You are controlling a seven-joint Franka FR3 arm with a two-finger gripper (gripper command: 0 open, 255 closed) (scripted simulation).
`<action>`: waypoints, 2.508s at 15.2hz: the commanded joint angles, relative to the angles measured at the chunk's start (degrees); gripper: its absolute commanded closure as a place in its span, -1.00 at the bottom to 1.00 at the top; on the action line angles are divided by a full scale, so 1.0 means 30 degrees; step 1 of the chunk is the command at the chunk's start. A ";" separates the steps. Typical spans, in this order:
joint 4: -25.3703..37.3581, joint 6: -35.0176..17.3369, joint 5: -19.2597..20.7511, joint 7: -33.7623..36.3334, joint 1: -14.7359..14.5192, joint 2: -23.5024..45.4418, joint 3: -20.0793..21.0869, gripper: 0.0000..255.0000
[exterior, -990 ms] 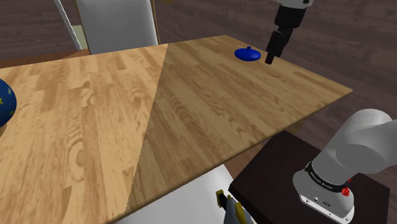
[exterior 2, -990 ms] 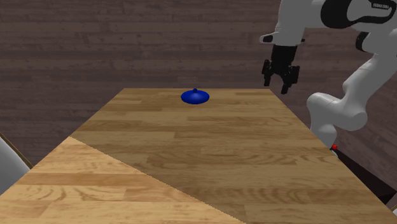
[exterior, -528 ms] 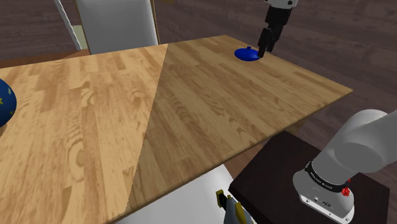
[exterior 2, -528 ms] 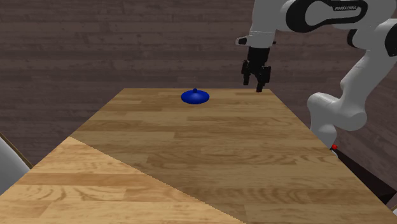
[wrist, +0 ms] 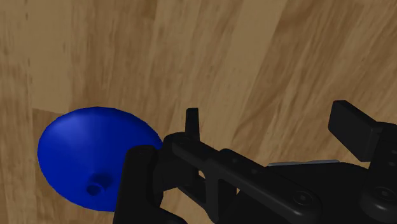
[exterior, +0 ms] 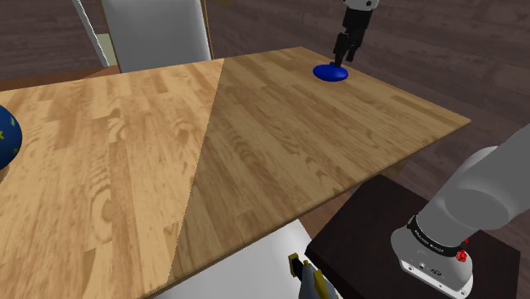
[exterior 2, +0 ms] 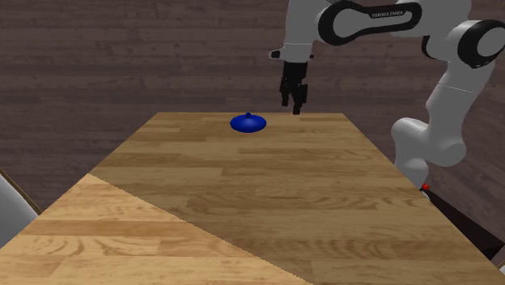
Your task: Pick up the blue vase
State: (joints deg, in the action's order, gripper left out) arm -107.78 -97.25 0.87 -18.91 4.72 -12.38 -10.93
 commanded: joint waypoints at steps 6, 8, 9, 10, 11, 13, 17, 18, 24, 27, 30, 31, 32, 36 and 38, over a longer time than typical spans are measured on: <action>0.5151 0.0306 -0.0968 -0.1900 0.0879 0.4926 -0.1349 -1.00; 0.6945 0.0603 -0.1401 -0.2400 0.1255 0.6479 -0.1630 -1.00; 0.7920 0.0801 -0.1639 -0.2641 0.1471 0.7289 -0.1754 -1.00; 0.8958 0.1035 -0.1889 -0.2870 0.1713 0.8126 -0.1863 -1.00; 1.0068 0.1312 -0.2150 -0.3087 0.1984 0.8995 -0.1952 -1.00; 1.2572 0.2017 -0.2707 -0.3472 0.2617 1.0861 -0.2081 -1.00; 1.3584 0.1959 -0.3008 -0.3678 0.3026 1.1959 -0.2082 -1.00; 1.3188 0.1652 -0.2983 -0.3685 0.2979 1.1869 -0.2081 -1.00; 1.1499 0.0293 -0.2899 -0.3721 0.2799 1.1538 -0.2074 -1.00; 1.1487 0.0284 -0.2899 -0.3731 0.2805 1.1535 -0.2077 1.00; 1.1463 0.0267 -0.2897 -0.3729 0.2801 1.1528 -0.2076 1.00; 1.1440 0.0254 -0.2895 -0.3727 0.2797 1.1518 -0.2076 1.00; 1.1452 0.0260 -0.2897 -0.3728 0.2799 1.1524 -0.2076 1.00; 1.2205 0.0874 -0.2929 -0.3705 0.2870 1.1663 -0.2079 1.00; 1.2960 0.1476 -0.2970 -0.3690 0.2952 1.1818 -0.2083 1.00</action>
State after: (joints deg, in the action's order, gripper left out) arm -70.38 -93.77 -7.89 -29.98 13.38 22.52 -17.19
